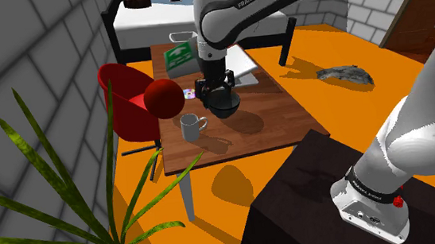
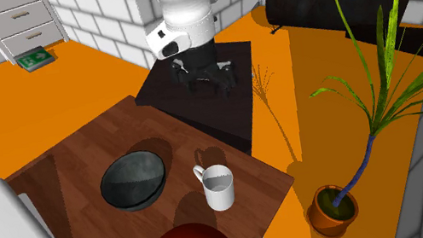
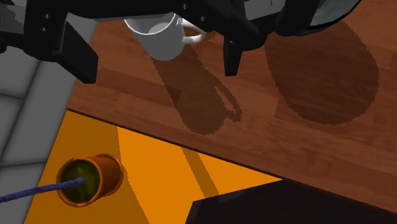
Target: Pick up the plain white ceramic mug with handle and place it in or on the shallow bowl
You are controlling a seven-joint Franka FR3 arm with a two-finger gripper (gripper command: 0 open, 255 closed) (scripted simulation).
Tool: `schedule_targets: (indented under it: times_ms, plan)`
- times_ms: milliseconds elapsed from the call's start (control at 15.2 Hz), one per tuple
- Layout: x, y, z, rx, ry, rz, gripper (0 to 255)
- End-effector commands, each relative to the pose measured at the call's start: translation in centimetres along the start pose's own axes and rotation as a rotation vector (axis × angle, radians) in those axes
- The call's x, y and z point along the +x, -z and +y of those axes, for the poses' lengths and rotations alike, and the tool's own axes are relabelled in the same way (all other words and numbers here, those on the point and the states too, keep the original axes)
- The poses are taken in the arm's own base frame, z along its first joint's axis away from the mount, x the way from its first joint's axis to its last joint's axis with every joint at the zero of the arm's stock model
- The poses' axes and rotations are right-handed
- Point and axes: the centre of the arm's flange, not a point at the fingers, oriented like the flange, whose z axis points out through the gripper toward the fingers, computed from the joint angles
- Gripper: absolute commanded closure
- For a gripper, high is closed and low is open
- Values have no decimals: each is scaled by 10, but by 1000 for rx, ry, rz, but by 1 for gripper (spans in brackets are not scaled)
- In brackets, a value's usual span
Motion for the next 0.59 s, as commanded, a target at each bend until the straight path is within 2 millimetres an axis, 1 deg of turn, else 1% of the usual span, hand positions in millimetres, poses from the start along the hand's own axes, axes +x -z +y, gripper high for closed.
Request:
schedule_targets:
  times_ms: [0,528]
  plan:
    - [18,-15,-11,-4,-12,-1,0]
    - [98,-72,-54,-19,-57,-7,0]
